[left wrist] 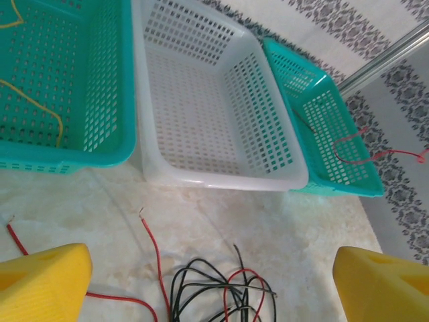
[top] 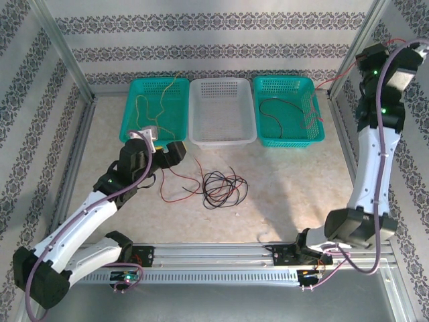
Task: Untangle the cables
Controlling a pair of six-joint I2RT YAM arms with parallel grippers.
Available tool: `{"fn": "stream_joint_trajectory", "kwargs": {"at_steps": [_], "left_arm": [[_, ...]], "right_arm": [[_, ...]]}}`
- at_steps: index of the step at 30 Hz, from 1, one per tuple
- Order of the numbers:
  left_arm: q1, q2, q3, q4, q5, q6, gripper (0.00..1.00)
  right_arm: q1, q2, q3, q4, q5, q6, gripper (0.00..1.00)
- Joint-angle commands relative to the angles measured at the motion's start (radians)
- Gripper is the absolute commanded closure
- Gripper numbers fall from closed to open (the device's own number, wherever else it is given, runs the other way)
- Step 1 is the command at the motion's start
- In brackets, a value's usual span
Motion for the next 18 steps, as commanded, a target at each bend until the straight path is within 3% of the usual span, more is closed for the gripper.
{"fn": "stream_joint_trajectory", "kwargs": {"at_steps": [1, 8, 13, 18], "left_arm": [[0.011, 0.018, 0.028, -0.046, 0.024, 0.021, 0.09], [0.011, 0.004, 0.020, -0.077, 0.018, 0.019, 0.10], [0.011, -0.002, 0.010, -0.106, 0.005, 0.012, 0.11], [0.009, 0.032, 0.029, -0.157, 0.019, 0.013, 0.13]], "right_arm": [[0.038, 0.125, 0.019, -0.155, -0.047, -0.140, 1.00], [0.088, 0.249, -0.060, -0.181, 0.000, -0.234, 1.00], [0.164, 0.454, 0.089, -0.394, 0.108, -0.378, 1.00], [0.210, 0.624, 0.230, -0.540, 0.095, -0.439, 0.97]]}}
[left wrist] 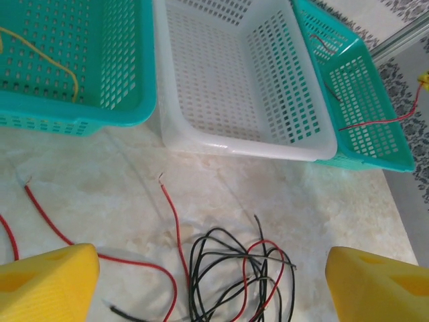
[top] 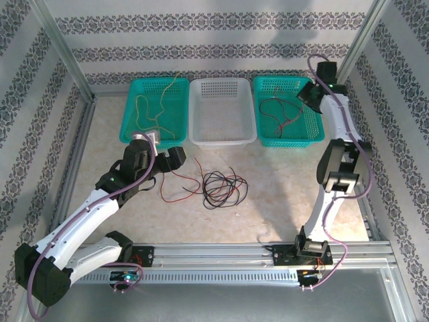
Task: Untangle the cables
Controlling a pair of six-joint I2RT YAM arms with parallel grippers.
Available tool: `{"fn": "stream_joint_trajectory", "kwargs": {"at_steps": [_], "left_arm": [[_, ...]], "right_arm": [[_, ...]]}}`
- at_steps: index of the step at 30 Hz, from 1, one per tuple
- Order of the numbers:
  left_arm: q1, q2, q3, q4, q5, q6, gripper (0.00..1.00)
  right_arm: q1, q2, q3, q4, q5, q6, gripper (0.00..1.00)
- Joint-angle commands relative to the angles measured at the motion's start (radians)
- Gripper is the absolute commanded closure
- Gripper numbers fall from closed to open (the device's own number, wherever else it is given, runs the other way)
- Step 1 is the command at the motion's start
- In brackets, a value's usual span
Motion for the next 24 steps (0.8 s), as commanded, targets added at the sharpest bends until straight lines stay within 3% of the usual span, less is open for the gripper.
{"fn": "stream_joint_trajectory", "kwargs": {"at_steps": [1, 3, 10, 13, 24], "left_arm": [[0.009, 0.018, 0.033, -0.075, 0.011, 0.015, 0.13], [0.009, 0.019, 0.039, -0.088, 0.015, 0.013, 0.13], [0.008, -0.002, 0.041, -0.107, 0.009, 0.010, 0.10], [0.008, 0.000, 0.039, -0.110, 0.018, 0.000, 0.13], [0.003, -0.025, 0.028, -0.139, 0.029, -0.016, 0.16]], "right_arm": [[0.027, 0.062, 0.094, -0.154, 0.017, -0.081, 0.87], [0.033, 0.053, 0.091, -0.148, 0.010, -0.070, 0.60], [0.037, -0.047, 0.132, -0.157, 0.007, -0.066, 0.27], [0.044, -0.088, 0.162, -0.202, 0.034, -0.095, 0.08], [0.053, -0.296, 0.095, -0.272, 0.153, -0.181, 0.07]]}}
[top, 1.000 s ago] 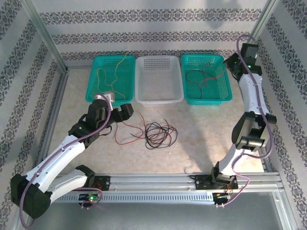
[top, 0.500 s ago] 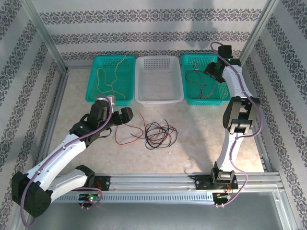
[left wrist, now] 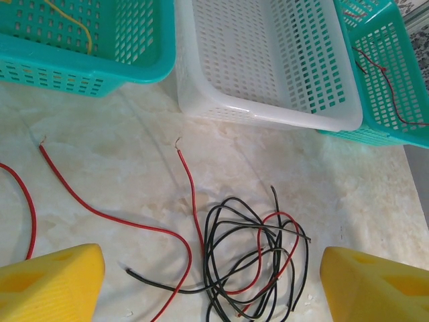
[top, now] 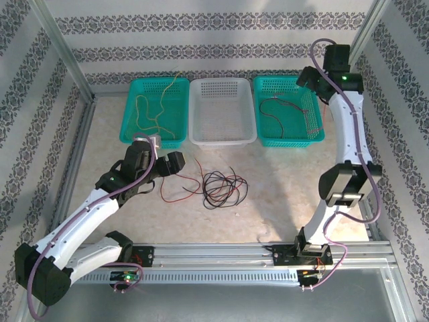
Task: Untangle the cables
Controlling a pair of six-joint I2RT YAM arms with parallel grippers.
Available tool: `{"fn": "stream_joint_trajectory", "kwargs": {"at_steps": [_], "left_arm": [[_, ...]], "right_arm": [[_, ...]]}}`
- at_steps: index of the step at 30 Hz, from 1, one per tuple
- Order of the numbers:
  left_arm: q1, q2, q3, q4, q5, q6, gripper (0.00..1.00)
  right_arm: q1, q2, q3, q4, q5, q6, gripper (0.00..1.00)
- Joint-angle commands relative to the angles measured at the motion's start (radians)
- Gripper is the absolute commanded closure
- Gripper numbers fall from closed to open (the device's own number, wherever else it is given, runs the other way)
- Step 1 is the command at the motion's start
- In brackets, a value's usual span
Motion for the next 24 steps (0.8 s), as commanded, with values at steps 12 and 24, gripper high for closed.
{"fn": "stream_joint_trajectory", "kwargs": {"at_steps": [12, 24], "left_arm": [[0.003, -0.010, -0.024, -0.007, 0.051, -0.016, 0.16], [0.002, 0.049, -0.037, 0.016, 0.089, -0.010, 0.17]], "right_arm": [[0.040, 0.010, -0.063, -0.100, -0.099, -0.128, 0.02], [0.138, 0.196, -0.007, -0.219, 0.328, -0.194, 0.02]]}}
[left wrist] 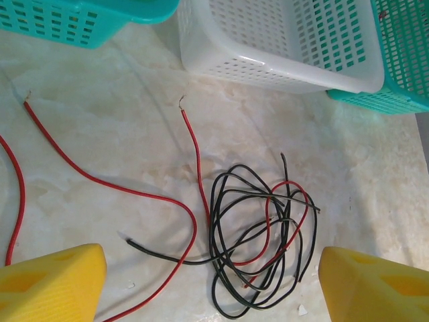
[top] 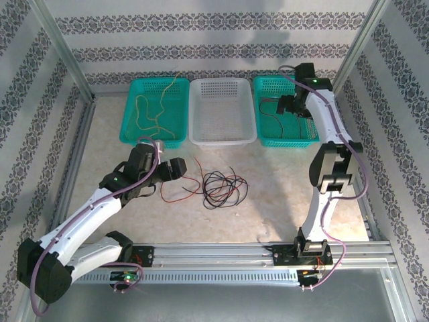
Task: Untangle the cables
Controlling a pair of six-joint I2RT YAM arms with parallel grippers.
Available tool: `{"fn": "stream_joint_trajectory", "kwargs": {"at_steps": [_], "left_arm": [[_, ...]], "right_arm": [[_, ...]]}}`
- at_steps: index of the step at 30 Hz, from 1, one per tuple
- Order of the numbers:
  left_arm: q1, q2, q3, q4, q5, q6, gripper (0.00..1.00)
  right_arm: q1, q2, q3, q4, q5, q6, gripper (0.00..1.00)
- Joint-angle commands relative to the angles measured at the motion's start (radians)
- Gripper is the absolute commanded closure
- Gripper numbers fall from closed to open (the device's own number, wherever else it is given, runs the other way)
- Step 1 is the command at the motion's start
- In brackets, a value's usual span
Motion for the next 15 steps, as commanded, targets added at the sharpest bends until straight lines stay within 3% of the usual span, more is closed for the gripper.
{"fn": "stream_joint_trajectory", "kwargs": {"at_steps": [1, 3, 5, 9, 10, 11, 12, 15], "left_arm": [[0.004, 0.021, 0.011, 0.025, 0.018, 0.000, 0.17], [0.004, 0.046, 0.033, 0.019, 0.012, 0.010, 0.17], [0.003, 0.071, 0.059, 0.021, 0.014, 0.013, 0.18], [0.002, 0.103, 0.106, 0.016, 0.025, 0.025, 0.18], [0.002, 0.106, 0.114, 0.006, 0.021, 0.032, 0.18], [0.002, 0.107, 0.116, -0.002, 0.019, 0.033, 0.18], [0.001, 0.105, 0.114, -0.003, 0.022, 0.033, 0.18], [0.001, 0.104, 0.100, 0.005, 0.048, 0.026, 0.18]], "right_arm": [[0.047, -0.034, 0.043, -0.050, 0.313, -0.060, 0.01], [0.075, -0.040, 0.047, -0.030, 0.497, -0.095, 0.02], [0.070, -0.026, 0.079, -0.053, 0.512, -0.106, 0.02], [0.052, -0.023, 0.141, -0.156, 0.309, -0.062, 0.02], [0.047, -0.035, 0.153, -0.188, 0.232, -0.028, 0.01], [0.030, -0.060, 0.146, -0.191, 0.079, -0.001, 0.01], [0.015, -0.103, 0.114, -0.162, -0.069, 0.028, 0.02], [0.007, -0.265, -0.041, 0.017, -0.271, 0.085, 0.02]]}}
